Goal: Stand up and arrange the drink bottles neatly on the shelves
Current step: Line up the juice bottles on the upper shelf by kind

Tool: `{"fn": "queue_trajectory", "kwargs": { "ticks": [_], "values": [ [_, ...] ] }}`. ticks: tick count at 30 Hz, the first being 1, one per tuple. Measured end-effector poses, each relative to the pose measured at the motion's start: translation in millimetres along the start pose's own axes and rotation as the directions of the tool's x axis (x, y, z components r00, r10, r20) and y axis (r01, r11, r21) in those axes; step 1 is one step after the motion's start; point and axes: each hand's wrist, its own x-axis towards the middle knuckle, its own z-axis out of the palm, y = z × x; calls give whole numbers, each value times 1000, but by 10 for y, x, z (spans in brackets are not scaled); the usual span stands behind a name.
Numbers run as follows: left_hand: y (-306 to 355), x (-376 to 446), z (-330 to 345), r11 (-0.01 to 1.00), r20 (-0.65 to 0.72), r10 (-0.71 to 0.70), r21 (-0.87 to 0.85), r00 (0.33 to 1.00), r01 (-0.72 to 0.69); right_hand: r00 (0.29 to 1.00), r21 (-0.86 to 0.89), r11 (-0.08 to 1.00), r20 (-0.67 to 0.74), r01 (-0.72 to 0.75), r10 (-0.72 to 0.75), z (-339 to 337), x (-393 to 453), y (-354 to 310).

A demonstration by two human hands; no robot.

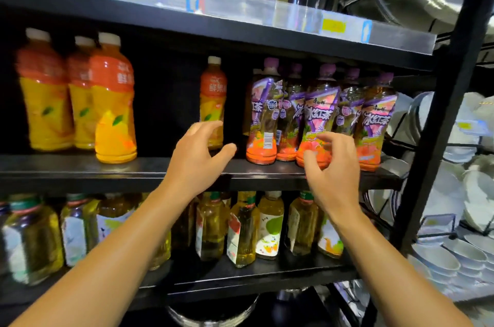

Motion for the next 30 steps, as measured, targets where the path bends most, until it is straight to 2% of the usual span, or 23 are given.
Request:
{"fn": "queue_trajectory", "kwargs": {
  "ticks": [3, 6, 12, 16, 19, 23, 27, 30],
  "values": [
    [-250, -134, -352, 1000, -64, 22, 24, 998, -21, 993, 120, 990, 81, 77, -87, 324, -108, -502],
    [-540, -210, -671, 999, -114, 29, 40, 993, -25, 982, 197, 977, 150, 88, -118, 659, -195, -876],
    [-971, -172, -1118, 995, -192, 35, 97, 981, -16, 939, 171, 985, 336, 15, -73, 1215, -295, -1376],
    [-1102, -46, -1242, 995, -210, -38, 84, 977, 56, 922, 97, 983, 371, -158, 112, 1464, -5, -1500],
    [-1101, 111, -1286, 990, -206, -103, 78, 973, 121, 904, 66, 954, 343, -293, 254, 1669, 297, -1483],
    [-1136, 323, -1313, 974, -157, -199, 76, 967, 213, 801, 32, 871, 411, -490, 435, 1952, 635, -1329],
    [-1237, 413, -1331, 957, -94, -277, 65, 956, 283, 728, 53, 824, 502, -564, 466, 2126, 760, -1159],
    [-1306, 396, -1356, 960, -76, -267, 60, 961, 272, 748, -26, 864, 488, -503, 450, 2168, 762, -1126]
  ]
}}
